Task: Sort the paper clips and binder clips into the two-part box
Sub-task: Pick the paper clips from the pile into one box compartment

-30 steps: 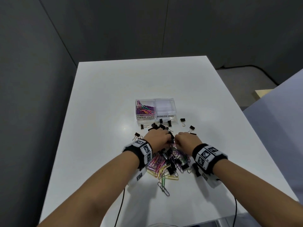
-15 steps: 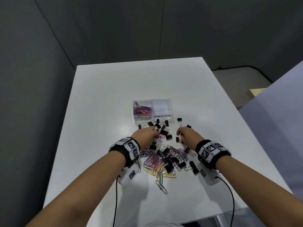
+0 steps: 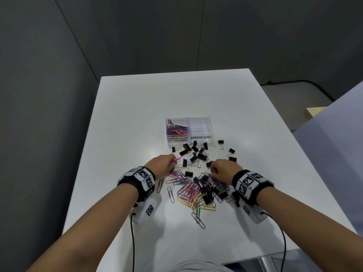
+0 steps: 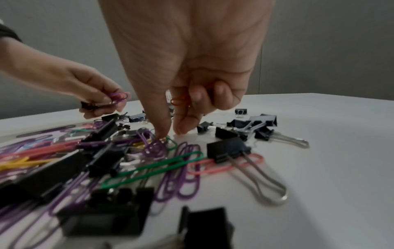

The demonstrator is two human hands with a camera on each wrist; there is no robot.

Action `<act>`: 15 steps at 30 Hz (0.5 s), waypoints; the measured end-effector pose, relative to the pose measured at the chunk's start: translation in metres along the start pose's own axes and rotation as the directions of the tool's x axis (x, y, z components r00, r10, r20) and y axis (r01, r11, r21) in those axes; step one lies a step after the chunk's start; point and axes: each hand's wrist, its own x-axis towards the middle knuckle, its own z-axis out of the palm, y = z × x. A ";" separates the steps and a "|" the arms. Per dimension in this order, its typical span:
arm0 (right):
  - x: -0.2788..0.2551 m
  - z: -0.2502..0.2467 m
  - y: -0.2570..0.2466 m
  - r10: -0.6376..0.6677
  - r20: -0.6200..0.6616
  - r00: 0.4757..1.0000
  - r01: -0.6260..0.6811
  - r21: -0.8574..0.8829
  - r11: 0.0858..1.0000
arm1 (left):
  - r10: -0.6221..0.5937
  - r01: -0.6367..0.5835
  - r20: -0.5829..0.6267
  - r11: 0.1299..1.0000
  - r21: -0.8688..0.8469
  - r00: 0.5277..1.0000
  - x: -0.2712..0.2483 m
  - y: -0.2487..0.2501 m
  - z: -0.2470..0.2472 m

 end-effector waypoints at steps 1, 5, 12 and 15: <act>0.000 0.002 -0.002 0.003 -0.005 1.000 -0.003 0.000 1.000 | -0.005 0.005 0.000 1.000 0.001 1.000 -0.001 0.000 0.000; 0.006 0.004 -0.009 0.037 -0.003 0.999 -0.037 0.020 0.999 | -0.035 0.034 -0.030 0.998 -0.045 0.999 -0.004 0.001 -0.001; 0.009 -0.005 -0.009 0.065 -0.064 0.996 -0.058 0.108 0.993 | -0.022 0.016 -0.078 0.997 -0.081 0.997 -0.003 0.004 0.000; 0.008 -0.015 -0.003 0.101 -0.081 0.992 -0.083 0.199 0.976 | 0.012 -0.020 -0.070 0.993 -0.120 0.997 -0.001 0.006 -0.003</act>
